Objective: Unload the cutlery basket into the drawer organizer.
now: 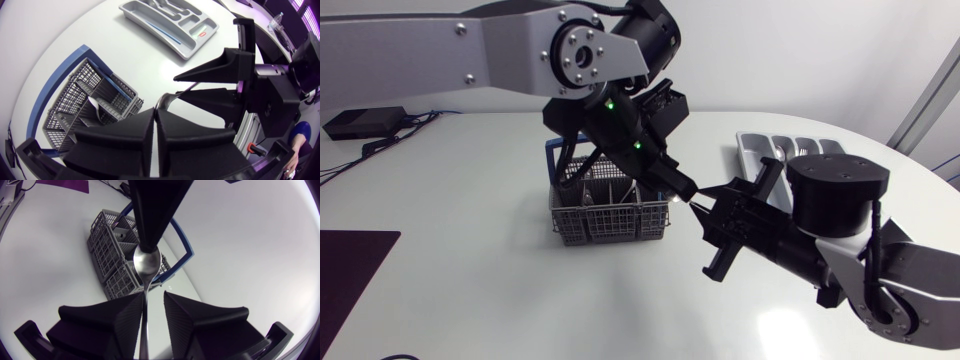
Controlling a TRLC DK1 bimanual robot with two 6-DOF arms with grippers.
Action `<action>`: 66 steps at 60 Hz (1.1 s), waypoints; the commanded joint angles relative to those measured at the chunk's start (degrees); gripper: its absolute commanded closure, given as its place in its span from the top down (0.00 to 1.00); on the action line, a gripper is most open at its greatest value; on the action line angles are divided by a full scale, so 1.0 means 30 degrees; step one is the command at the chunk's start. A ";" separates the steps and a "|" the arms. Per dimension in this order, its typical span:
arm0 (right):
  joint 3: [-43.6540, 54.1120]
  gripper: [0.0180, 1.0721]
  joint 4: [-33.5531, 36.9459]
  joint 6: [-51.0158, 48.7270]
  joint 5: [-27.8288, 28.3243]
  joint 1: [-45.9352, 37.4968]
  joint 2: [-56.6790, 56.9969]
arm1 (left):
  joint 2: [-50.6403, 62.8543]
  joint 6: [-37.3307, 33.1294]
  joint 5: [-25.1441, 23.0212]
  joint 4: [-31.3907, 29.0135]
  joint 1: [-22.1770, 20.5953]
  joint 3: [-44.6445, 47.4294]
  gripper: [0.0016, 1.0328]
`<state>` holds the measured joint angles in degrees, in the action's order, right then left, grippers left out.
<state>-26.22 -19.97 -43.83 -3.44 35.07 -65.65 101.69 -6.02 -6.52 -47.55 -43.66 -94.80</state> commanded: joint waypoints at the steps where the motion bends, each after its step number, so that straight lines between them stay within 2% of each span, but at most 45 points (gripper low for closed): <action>1: 0.0272 0.22 -0.0464 -0.0564 -0.0317 0.0263 -0.0442 | 0.0410 0.0542 -0.0374 -0.0351 0.0256 -0.0830 0.03; 11: 0.0243 0.10 -0.0493 -0.0711 -0.0405 0.0293 -0.0442 | 0.0469 0.0542 -0.0433 -0.0439 0.0227 -0.0801 0.03; 25: 0.0390 0.06 -0.0493 -0.0916 -0.0376 0.0381 -0.0442 | 0.0586 0.0542 -0.0550 -0.0732 0.0168 -0.0977 0.04; 28: 0.0448 0.06 -0.0464 -0.0945 -0.0259 0.0381 -0.0412 | 0.0674 0.0542 -0.0550 -0.0996 0.0198 -0.1182 0.08; 34: 0.0653 0.06 -0.0288 -0.1004 -0.0024 0.0381 -0.0295 | 0.0557 0.0718 -0.0638 -0.1054 0.0256 -0.1475 0.34; 40: 0.0917 0.06 -0.0054 -0.1004 0.0181 0.0381 -0.0149 | 0.0205 0.0718 -0.1429 -0.1025 0.0520 -0.1738 0.79; 44: 0.1093 0.06 0.0064 -0.0975 0.0415 0.0293 -0.0002 | -0.0146 0.0806 -0.1605 -0.0703 0.0784 -0.1797 0.91; 46: 0.1151 0.06 0.0210 -0.1004 0.0649 0.0175 0.0115 | -0.0293 0.0806 -0.1605 -0.0527 0.0901 -0.1826 0.95; 56: 0.1444 0.06 0.1792 -0.1004 0.3140 -0.1875 0.1287 | -0.0967 0.0689 -0.1575 0.0030 0.1955 -0.1826 0.95; 59: 0.1444 0.06 0.2407 -0.1062 0.4224 -0.2784 0.1550 | -0.1055 0.0601 -0.1575 0.0030 0.2190 -0.1709 0.95; 66: 0.1181 0.06 0.4312 -0.2146 0.8032 -0.6446 0.1697 | -0.1172 0.0425 -0.0901 0.0059 0.2629 -0.0889 0.95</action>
<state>-23.11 -9.80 -47.53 16.40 21.30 -61.06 99.44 -4.73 -10.04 -47.68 -36.56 -98.67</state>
